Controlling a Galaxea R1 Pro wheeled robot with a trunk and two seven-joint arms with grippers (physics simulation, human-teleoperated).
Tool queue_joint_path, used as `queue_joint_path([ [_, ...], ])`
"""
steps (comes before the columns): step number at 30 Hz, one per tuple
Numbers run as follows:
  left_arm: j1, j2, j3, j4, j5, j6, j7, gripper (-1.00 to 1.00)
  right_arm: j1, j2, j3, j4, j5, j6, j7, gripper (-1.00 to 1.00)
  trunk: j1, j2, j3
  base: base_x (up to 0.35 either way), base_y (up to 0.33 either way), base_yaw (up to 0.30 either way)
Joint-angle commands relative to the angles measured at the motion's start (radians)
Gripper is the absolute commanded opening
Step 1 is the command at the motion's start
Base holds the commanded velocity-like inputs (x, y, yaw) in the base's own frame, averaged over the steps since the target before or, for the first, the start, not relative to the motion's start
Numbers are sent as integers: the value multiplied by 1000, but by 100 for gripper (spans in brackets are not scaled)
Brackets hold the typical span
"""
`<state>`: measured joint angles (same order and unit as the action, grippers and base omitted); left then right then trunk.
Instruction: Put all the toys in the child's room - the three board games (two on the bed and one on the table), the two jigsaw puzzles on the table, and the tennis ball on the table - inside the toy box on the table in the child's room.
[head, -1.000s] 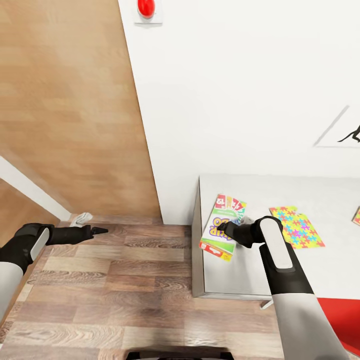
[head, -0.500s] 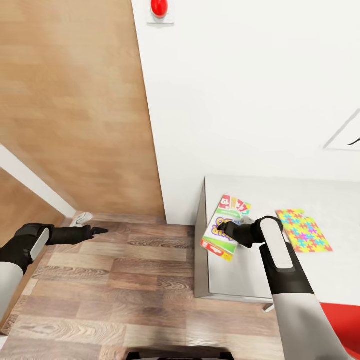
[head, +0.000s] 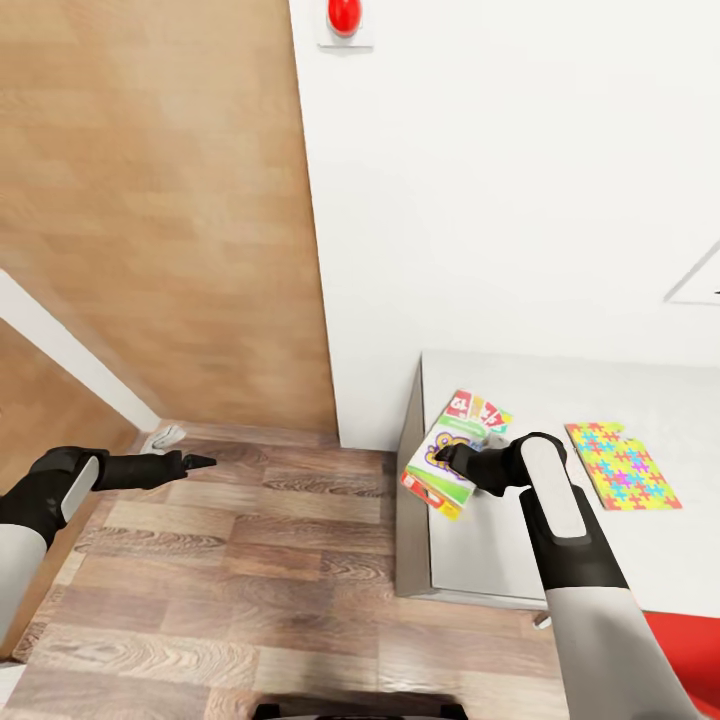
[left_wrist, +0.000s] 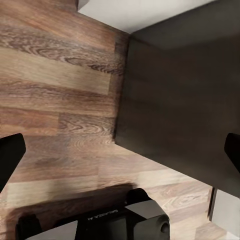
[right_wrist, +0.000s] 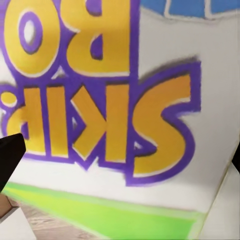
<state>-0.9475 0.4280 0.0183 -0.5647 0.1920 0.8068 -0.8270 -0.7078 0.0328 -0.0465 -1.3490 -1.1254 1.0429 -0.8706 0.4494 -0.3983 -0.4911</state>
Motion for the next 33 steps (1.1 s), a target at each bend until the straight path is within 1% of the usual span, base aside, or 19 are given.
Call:
queue_joint_path([
  [1, -1, 0, 2, 0, 1, 5, -3, 100, -1, 1, -2, -1, -10, 4, -10, 100, 1, -2, -2, 0, 102, 5],
  [9, -1, 0, 2, 0, 1, 5, -3, 100, -1, 1, -4, -2, -10, 4, -11, 100, 1, -2, -2, 7, 61, 1],
  [25, -1, 0, 3, 0, 1, 5, -3, 100, -1, 1, -3, -3, -10, 4, -11, 100, 1, -2, -2, 66, 42, 0],
  [33, -1, 0, 3, 0, 1, 5, -3, 100, 0, 1, -4, -8, -10, 4, -11, 100, 1, -2, 7, 3, 1, -78],
])
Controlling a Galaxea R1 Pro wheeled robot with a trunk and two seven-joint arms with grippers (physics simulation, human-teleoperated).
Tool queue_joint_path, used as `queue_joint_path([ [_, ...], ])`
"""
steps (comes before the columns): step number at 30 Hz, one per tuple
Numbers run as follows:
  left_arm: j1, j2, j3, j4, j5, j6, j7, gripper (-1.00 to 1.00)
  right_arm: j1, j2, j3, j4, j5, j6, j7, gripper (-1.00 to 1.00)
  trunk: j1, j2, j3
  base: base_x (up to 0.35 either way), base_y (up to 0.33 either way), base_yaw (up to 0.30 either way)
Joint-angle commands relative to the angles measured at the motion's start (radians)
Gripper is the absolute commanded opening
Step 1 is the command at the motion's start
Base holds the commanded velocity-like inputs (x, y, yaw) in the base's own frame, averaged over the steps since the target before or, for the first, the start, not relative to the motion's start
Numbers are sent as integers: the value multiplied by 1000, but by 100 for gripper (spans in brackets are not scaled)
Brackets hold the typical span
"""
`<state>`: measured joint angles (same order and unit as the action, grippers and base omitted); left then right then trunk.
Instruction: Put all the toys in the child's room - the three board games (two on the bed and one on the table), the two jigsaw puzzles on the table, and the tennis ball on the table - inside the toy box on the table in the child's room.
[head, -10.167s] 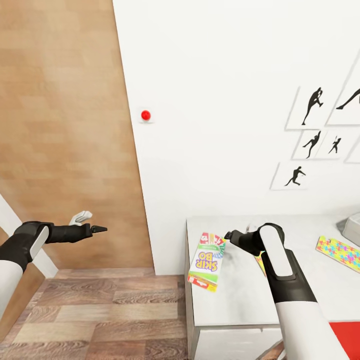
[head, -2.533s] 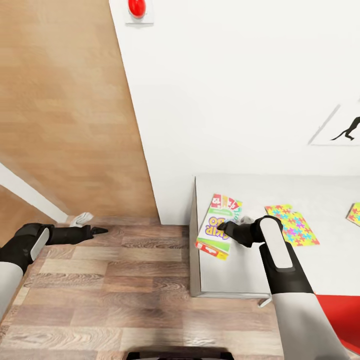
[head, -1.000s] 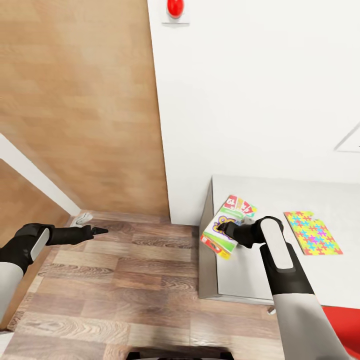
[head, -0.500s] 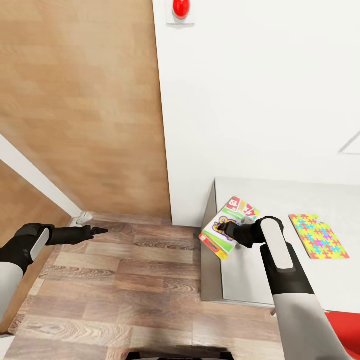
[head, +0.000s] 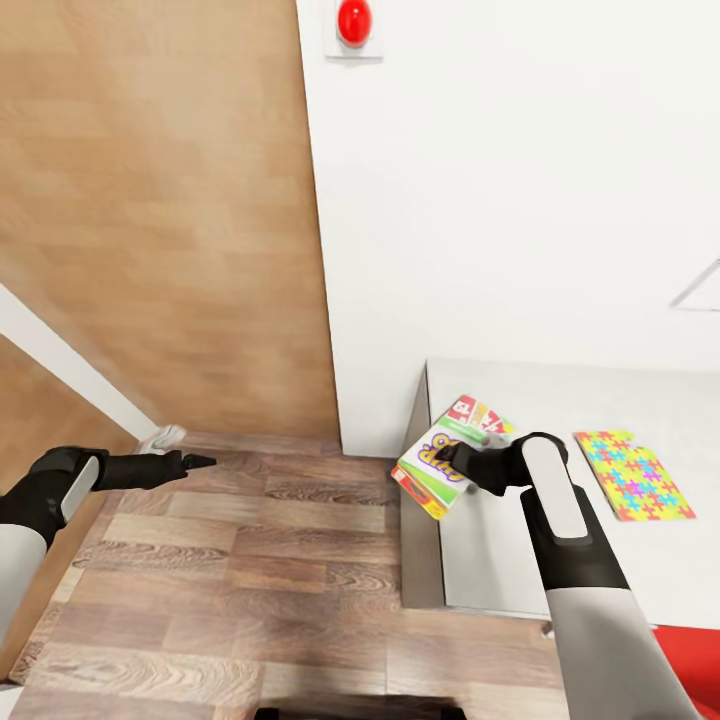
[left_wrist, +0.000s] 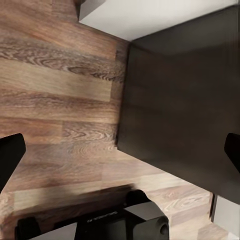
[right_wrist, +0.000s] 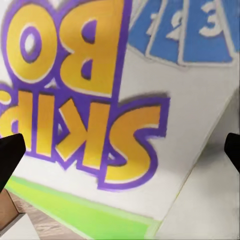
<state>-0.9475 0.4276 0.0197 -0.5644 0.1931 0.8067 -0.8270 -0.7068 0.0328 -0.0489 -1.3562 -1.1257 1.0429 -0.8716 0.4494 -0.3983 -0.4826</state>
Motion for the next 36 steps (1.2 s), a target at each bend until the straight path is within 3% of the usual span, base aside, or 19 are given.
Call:
queue_joint_path([
  [1, 0, 0, 2, 0, 0, 5, -3, 100, -1, 1, -2, -2, -9, 4, -10, 100, 1, -2, 0, 0, 0, -113],
  [28, 11, 0, 2, 0, 2, 5, -15, 100, 12, -1, -1, -12, -9, 4, -13, 100, 1, -2, 41, 0, 0, -118],
  [36, 11, 0, 2, 0, 2, 5, -17, 100, 23, -1, 2, -89, -11, 4, -14, 100, 1, -2, 53, 0, 0, -118],
])
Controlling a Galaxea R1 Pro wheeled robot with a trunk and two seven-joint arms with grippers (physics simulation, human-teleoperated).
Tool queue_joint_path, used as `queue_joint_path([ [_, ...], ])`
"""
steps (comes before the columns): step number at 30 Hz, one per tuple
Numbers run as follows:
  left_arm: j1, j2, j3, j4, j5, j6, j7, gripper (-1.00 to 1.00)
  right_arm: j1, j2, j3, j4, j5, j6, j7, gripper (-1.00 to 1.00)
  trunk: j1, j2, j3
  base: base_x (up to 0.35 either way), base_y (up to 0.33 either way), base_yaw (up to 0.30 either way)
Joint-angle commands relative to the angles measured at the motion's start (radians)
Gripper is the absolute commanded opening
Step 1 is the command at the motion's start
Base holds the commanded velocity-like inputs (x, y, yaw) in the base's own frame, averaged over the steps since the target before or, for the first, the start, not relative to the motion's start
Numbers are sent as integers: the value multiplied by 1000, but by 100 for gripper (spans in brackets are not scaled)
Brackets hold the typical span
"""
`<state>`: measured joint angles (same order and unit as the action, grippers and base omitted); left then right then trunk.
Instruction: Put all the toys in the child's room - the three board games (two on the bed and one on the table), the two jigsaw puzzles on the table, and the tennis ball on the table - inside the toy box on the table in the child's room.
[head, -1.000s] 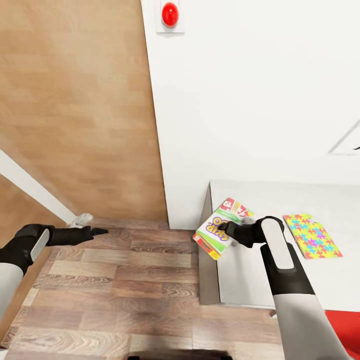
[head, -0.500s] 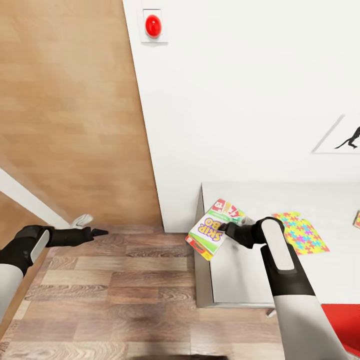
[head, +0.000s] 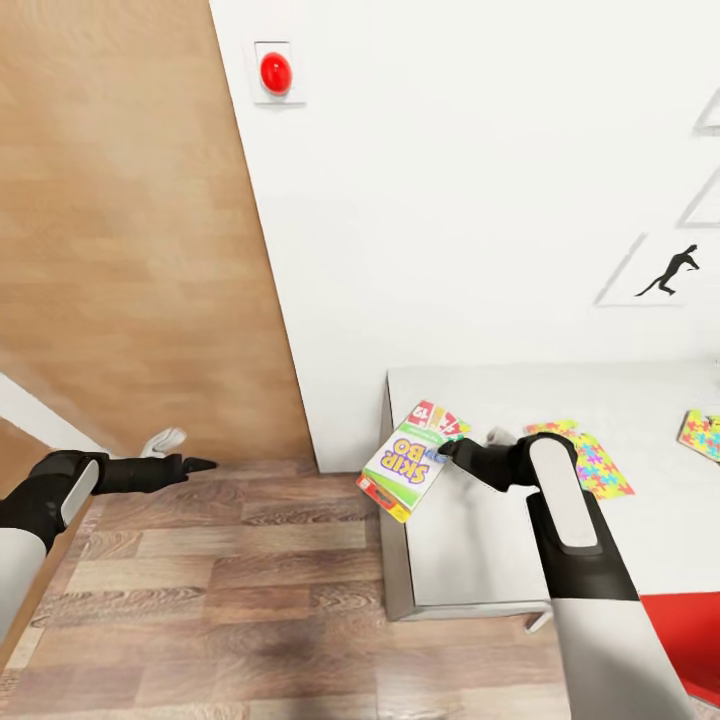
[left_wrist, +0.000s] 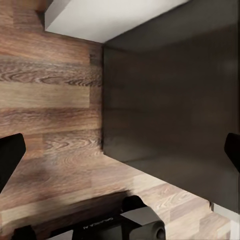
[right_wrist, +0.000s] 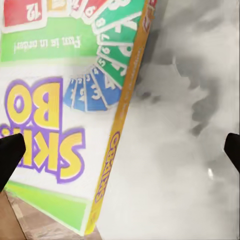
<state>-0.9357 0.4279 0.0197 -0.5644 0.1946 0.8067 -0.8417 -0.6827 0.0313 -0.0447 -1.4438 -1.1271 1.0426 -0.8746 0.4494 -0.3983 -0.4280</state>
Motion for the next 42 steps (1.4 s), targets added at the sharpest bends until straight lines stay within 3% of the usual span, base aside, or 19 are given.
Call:
queue_joint_path([
  [1, 0, 0, 2, 0, 0, 5, -3, 100, -1, 1, -1, -11, -9, 5, -10, 100, 1, -2, 0, 0, 0, -118],
  [7, 0, 0, 2, 0, 1, 5, -4, 100, -1, 1, 2, -84, -10, 5, -11, 100, 1, -2, 9, 0, 0, -118],
  [26, -2, 0, 4, 0, 2, 21, -80, 100, -3, 3, 7, -134, -12, 5, -11, 100, 1, -2, 38, 0, 0, -118],
  [32, -7, -1, 8, 25, 3, 34, -82, 100, -4, 5, 33, -134, -61, 5, -8, 100, 1, -2, 47, 0, 0, -118],
  [36, -11, -23, 8, 53, 3, 30, -81, 100, -4, 4, 43, -135, -108, 5, -8, 100, 1, -2, 53, 0, 0, -117],
  [39, -12, -38, 9, 60, 3, 21, -80, 100, -4, 3, 45, -135, -117, 5, -7, 100, 1, -2, 58, 0, 0, -111],
  [42, -12, -69, 10, 94, 4, -21, -80, 100, -4, 2, 46, -135, -121, 5, -7, 100, 1, -2, 62, 0, 0, -109],
])
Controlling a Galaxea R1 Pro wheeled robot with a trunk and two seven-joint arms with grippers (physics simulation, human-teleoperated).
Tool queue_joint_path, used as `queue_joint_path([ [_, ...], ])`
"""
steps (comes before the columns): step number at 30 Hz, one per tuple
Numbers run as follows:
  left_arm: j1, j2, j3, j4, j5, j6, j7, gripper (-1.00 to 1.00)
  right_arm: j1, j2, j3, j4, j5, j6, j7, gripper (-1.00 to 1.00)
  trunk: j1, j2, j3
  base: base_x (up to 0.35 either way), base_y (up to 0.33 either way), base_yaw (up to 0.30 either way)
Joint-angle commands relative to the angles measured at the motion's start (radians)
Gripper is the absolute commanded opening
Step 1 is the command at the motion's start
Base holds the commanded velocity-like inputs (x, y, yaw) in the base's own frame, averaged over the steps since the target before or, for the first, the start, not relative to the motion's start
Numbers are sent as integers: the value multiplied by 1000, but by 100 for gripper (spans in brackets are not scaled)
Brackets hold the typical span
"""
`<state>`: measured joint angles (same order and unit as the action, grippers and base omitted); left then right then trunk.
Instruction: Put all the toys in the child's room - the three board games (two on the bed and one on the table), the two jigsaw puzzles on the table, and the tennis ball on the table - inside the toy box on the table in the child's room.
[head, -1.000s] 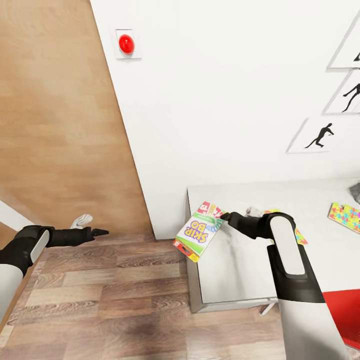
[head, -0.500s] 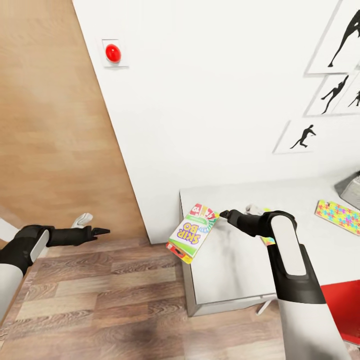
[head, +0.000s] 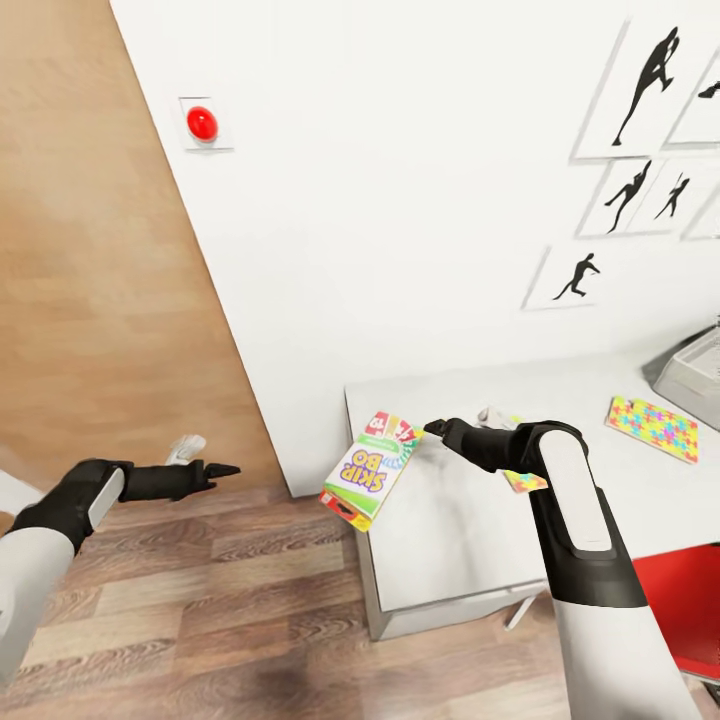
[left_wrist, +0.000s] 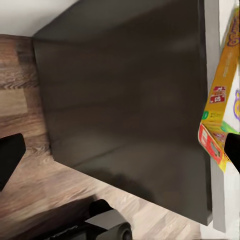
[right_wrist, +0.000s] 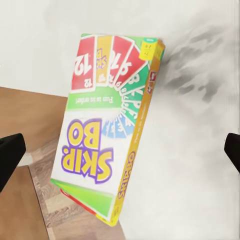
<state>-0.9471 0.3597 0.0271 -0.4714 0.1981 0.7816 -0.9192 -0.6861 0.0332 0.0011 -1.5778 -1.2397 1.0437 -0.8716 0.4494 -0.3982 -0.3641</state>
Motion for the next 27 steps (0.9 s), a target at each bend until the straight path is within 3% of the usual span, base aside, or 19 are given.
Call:
queue_joint_path([
  [1, -1, -8, 3, 12, 1, -9, -3, 100, -1, 0, 0, -1, -9, 4, -10, 100, 1, -2, 0, 0, 0, -109],
  [7, -1, -78, 1, 122, 1, -150, -2, 100, -1, 0, 22, -1, -12, 4, -8, 100, 1, -2, 8, 0, 0, -91],
  [12, 5, -105, 0, 171, 1, -227, -2, 100, -1, 3, 64, -1, -12, 4, -7, 100, 1, -2, 10, 0, 0, -25],
  [21, 7, -122, 3, 195, 1, -251, -12, 100, -1, 3, 85, -1, -12, 4, -7, 100, 1, -2, 10, 0, 0, -3],
  [27, 8, -148, 4, 198, 1, -252, -14, 100, -1, 4, 83, -1, -12, 4, -6, 100, 1, -2, 10, 0, 0, 0],
])
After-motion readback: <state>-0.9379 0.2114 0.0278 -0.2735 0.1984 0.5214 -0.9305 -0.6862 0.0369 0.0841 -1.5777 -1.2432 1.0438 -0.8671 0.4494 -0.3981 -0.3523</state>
